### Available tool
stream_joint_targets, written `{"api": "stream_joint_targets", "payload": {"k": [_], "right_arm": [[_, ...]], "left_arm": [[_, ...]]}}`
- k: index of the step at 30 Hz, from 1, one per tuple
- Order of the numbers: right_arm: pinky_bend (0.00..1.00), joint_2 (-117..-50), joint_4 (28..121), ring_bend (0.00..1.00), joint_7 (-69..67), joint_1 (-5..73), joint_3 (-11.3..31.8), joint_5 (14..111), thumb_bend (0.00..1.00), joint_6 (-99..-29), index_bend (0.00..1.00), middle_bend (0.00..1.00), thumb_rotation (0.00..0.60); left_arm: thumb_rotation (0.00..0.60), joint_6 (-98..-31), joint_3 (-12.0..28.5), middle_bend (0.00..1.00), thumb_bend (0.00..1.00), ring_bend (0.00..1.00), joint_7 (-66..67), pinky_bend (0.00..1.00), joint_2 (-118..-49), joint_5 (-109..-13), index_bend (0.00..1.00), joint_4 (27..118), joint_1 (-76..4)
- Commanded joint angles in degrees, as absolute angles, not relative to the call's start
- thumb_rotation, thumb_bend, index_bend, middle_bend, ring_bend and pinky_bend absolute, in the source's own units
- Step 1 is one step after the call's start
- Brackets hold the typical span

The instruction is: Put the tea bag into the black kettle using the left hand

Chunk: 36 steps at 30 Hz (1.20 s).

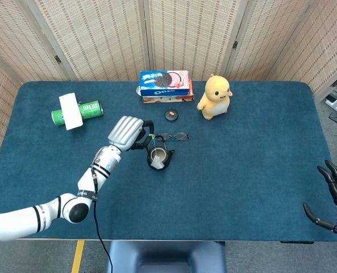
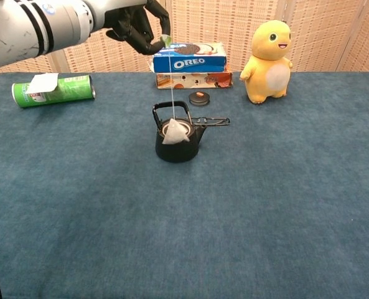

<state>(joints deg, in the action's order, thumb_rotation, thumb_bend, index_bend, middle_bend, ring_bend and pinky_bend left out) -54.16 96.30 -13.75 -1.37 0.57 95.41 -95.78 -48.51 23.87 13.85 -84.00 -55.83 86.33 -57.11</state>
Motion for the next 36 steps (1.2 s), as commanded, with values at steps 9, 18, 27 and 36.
{"api": "stream_joint_targets", "payload": {"k": [9, 18, 27, 36], "right_arm": [[0.00, -54.1, 96.0, 0.02, -14.0, -0.9, 1.2, 94.1, 0.40, -94.6, 0.00, 0.00, 0.339], [0.00, -54.3, 96.3, 0.02, -13.3, -0.3, 1.5, 93.7, 0.40, -93.5, 0.00, 0.00, 0.339], [0.00, -54.4, 96.5, 0.02, -12.7, 0.2, 1.7, 93.1, 0.40, -92.4, 0.00, 0.00, 0.338], [0.00, -54.6, 96.6, 0.02, -12.1, 0.1, 1.7, 93.6, 0.40, -92.7, 0.00, 0.00, 0.340]], "left_arm": [[0.600, -47.0, 22.7, 1.00, 0.57, 1.00, 11.3, 1.00, -84.1, -55.3, 0.64, 84.2, -58.7], [0.600, -46.7, 21.4, 1.00, 0.57, 1.00, 9.1, 1.00, -82.9, -55.8, 0.64, 82.9, -58.3], [0.600, -46.8, 21.4, 1.00, 0.57, 1.00, 7.9, 1.00, -80.6, -54.8, 0.65, 84.6, -58.0], [0.600, -46.7, 19.4, 1.00, 0.57, 1.00, 8.7, 1.00, -79.9, -54.5, 0.65, 85.4, -57.8]]}}
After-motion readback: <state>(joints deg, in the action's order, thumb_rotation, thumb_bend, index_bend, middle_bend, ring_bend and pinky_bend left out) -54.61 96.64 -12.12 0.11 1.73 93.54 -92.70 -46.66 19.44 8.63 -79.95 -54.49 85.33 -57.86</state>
